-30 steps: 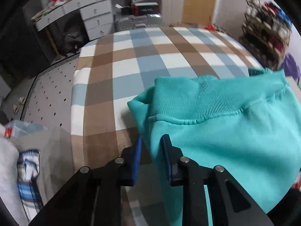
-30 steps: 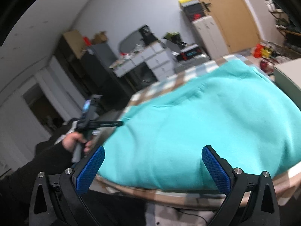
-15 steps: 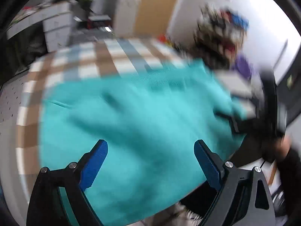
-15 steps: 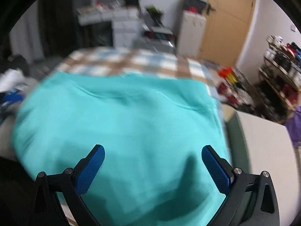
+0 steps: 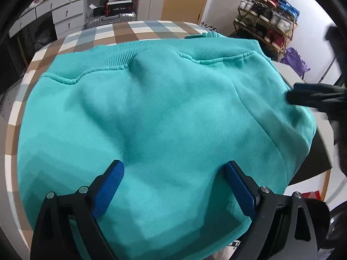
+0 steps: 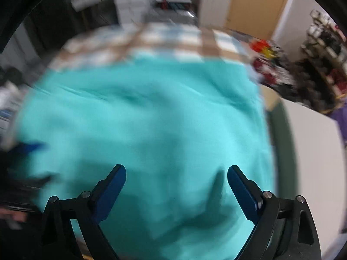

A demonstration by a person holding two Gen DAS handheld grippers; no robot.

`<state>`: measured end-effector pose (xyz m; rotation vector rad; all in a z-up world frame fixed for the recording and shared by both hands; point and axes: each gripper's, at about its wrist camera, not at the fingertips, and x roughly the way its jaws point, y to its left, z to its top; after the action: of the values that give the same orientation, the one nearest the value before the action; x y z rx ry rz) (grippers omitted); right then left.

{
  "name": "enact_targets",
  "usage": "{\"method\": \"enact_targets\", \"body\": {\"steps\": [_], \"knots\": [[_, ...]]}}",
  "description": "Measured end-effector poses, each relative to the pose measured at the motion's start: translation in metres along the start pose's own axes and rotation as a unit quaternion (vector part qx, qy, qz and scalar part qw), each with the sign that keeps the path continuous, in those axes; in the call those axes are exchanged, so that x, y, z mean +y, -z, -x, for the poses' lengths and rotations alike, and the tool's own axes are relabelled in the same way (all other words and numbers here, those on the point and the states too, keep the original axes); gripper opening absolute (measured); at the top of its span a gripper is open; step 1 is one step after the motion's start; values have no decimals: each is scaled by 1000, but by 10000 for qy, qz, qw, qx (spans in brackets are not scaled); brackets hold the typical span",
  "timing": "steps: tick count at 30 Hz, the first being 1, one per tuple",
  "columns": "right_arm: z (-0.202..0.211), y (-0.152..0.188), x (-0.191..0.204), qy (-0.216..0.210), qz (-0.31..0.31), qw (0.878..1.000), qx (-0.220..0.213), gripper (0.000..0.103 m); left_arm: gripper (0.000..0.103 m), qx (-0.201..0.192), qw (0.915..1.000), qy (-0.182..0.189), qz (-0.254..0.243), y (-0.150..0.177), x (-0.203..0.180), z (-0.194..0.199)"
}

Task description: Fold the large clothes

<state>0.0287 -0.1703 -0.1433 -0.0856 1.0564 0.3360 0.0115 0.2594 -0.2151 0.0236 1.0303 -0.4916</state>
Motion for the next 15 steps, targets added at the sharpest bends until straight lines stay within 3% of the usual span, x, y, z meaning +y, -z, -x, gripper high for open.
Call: {"method": "enact_targets", "body": {"steps": [1,3,5,6,8,15], "knots": [[5,7,15,-290,101,9995,4,95,92,-1,10000,-5,39,0,1,1],[-1,22,32,-294,211,9993,109,95,92,-16,10000,-36,66,4,-2,0],[-28,37,43,-489,272,9968,564,95,92,-28,10000,-78,30,4,-3,-1],[-42,45,48,-393,401,9958,717,95,92,-14,10000,-92,16,3,-2,-2],[-54,54,48,-195,623,9968,472,103,92,64,9997,-199,-110,4,-6,-4],[-62,60,52,-123,759,9961,425,103,92,77,9981,-536,-304,6,-15,-8]]}}
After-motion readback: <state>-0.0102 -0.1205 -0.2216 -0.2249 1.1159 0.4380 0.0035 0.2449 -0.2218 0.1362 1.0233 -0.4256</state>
